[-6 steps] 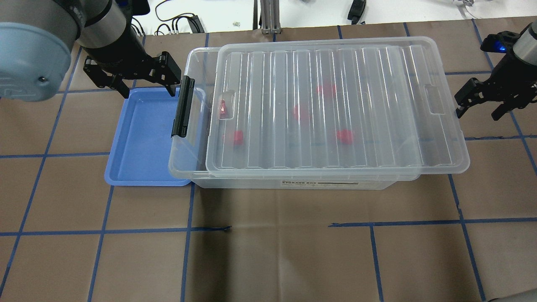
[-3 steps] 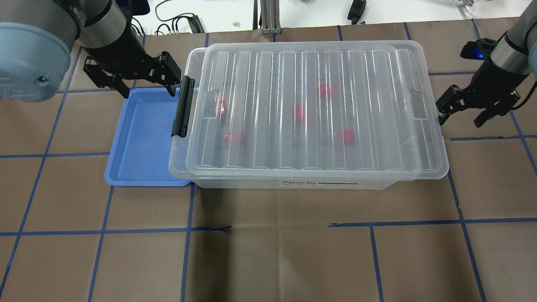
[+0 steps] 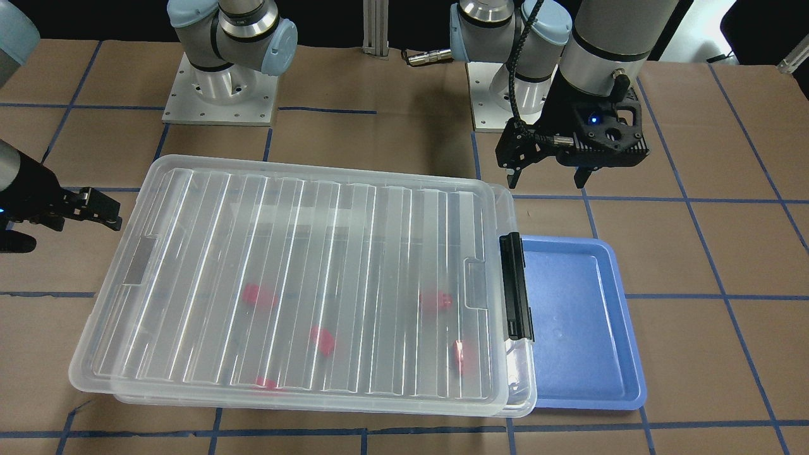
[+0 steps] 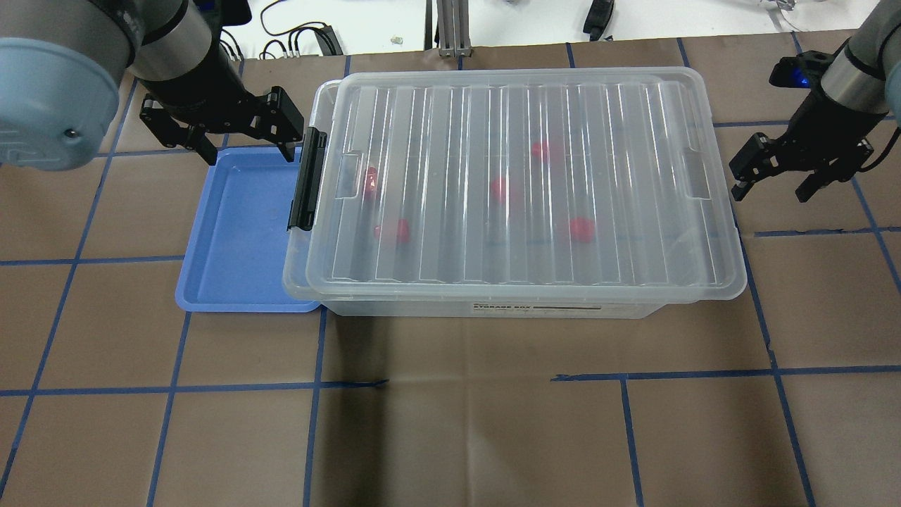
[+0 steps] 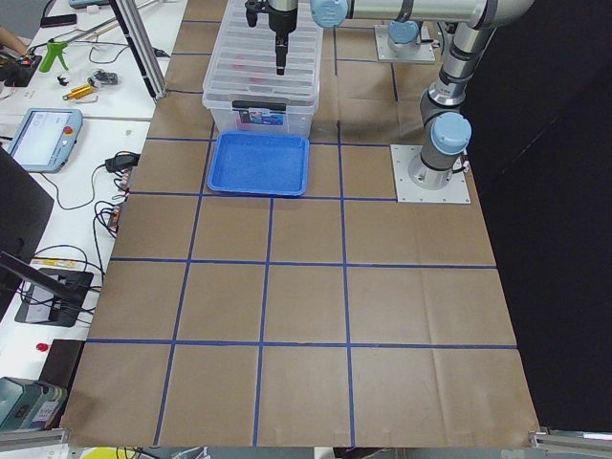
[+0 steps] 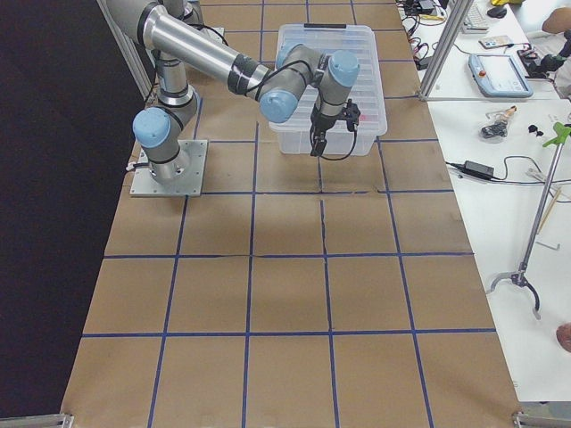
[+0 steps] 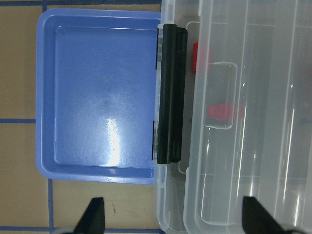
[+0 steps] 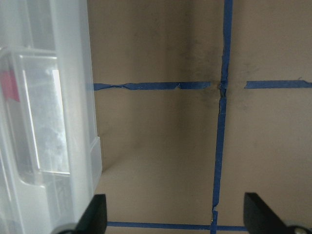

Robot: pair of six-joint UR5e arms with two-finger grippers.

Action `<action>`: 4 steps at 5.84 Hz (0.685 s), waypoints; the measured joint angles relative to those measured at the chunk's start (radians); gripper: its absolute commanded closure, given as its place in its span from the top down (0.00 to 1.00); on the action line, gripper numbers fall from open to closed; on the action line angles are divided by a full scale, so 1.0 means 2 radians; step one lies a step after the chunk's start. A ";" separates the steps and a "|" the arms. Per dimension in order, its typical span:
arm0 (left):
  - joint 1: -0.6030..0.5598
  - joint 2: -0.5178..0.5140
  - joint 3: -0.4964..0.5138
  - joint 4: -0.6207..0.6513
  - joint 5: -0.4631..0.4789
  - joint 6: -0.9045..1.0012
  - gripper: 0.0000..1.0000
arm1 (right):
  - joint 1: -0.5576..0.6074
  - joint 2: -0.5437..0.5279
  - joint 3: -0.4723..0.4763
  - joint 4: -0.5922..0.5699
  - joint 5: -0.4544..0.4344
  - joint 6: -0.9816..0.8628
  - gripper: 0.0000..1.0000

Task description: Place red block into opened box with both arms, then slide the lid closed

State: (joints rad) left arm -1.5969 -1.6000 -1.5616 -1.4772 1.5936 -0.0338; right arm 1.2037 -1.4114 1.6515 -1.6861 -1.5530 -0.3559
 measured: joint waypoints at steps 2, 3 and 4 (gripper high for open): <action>0.000 0.000 0.000 0.000 -0.001 0.000 0.98 | 0.039 -0.011 -0.079 0.057 -0.005 0.043 1.00; 0.000 0.000 0.000 0.000 -0.001 0.000 0.98 | 0.080 -0.014 -0.116 0.104 -0.008 0.108 1.00; 0.000 0.000 0.000 0.000 -0.001 0.000 0.98 | 0.125 -0.016 -0.138 0.131 -0.008 0.169 1.00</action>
State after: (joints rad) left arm -1.5968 -1.6000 -1.5616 -1.4772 1.5923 -0.0337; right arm 1.4543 -1.4430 1.3761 -1.4242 -1.5700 -0.0175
